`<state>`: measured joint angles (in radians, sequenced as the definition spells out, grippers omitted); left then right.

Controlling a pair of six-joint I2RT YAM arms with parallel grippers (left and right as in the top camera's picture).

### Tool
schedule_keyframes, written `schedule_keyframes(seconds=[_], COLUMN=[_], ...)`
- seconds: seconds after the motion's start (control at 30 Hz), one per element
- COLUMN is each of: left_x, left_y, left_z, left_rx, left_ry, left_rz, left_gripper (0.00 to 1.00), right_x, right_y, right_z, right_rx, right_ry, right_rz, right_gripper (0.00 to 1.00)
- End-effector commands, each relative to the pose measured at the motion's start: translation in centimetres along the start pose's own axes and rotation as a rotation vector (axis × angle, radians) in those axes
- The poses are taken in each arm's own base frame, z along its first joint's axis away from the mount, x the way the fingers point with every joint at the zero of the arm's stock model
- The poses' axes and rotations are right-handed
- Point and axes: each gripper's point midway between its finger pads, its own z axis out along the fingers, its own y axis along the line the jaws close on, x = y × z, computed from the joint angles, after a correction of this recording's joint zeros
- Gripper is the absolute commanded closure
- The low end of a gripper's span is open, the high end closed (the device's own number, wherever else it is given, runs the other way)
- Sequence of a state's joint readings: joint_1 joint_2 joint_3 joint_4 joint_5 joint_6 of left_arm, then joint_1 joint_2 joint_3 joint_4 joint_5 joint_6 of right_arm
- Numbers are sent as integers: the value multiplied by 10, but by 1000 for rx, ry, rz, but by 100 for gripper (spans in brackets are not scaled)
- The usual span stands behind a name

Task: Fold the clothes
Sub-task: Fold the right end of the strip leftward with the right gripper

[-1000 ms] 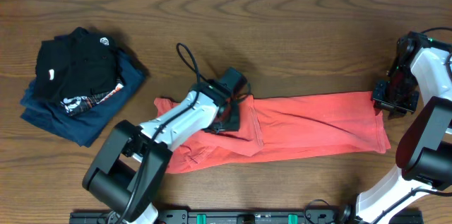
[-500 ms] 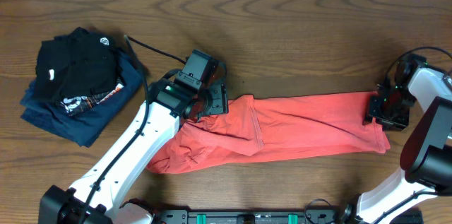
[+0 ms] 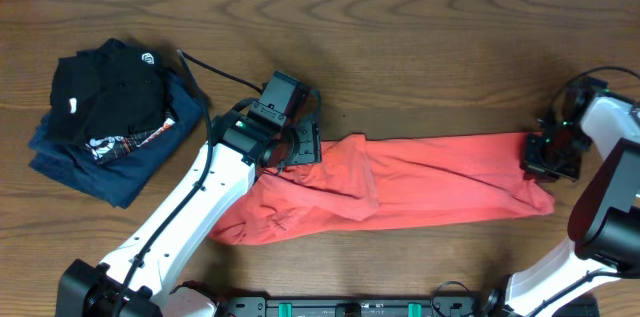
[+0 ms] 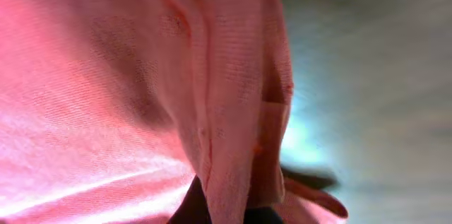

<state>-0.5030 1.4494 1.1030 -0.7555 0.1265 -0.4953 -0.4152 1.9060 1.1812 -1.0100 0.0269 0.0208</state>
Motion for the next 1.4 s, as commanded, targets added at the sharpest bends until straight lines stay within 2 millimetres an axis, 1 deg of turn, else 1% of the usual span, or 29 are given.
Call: schedule_keyframes(seconds=[0.0, 0.03, 0.1, 0.13, 0.2, 0.27, 0.43, 0.53, 0.77, 0.9, 1.03, 1.13, 1.2, 1.37], left_x=[-5, -5, -5, -4, -4, -3, 0, 0, 1, 3, 3, 4, 4, 4], left_y=[6, 6, 7, 7, 7, 8, 9, 10, 10, 11, 11, 12, 12, 12], left_z=[-1, -1, -1, -1, -1, -1, -1, -1, -1, -1, -1, -1, -1, -1], left_rx=[-36, -36, -38, -38, -38, -42, -48, -50, -52, -56, -56, -59, -59, -59], left_ry=[-23, -22, -20, -20, -19, -14, -3, 0, 3, 9, 10, 15, 14, 15], left_rz=[15, 14, 14, 14, 14, 13, 13, 13, 12, 12, 12, 12, 12, 12], left_gripper=[33, 33, 33, 33, 33, 33, 33, 33, 33, 33, 33, 33, 33, 33], right_x=[-24, -29, -34, -36, -37, -34, -18, -6, 19, 34, 48, 58, 65, 79], right_y=[-48, -56, -64, -65, -57, -43, -2, 29, 95, 125, 149, 162, 168, 174], right_z=[-27, -38, -54, -60, -70, -72, -73, -73, -73, -70, -64, -58, -51, -38], right_rx=[124, 134, 133, 125, 86, 57, 62, 82, 122, 143, 163, 173, 181, 200], right_ry=[-71, -86, -102, -106, -109, -93, -24, 9, 38, 35, 30, 30, 34, 49], right_rz=[172, 192, 212, 218, 213, 173, 37, -64, -244, -312, -365, -403, -431, -454], right_gripper=[99, 99, 99, 99, 99, 99, 99, 99, 99, 99, 99, 98, 98, 94])
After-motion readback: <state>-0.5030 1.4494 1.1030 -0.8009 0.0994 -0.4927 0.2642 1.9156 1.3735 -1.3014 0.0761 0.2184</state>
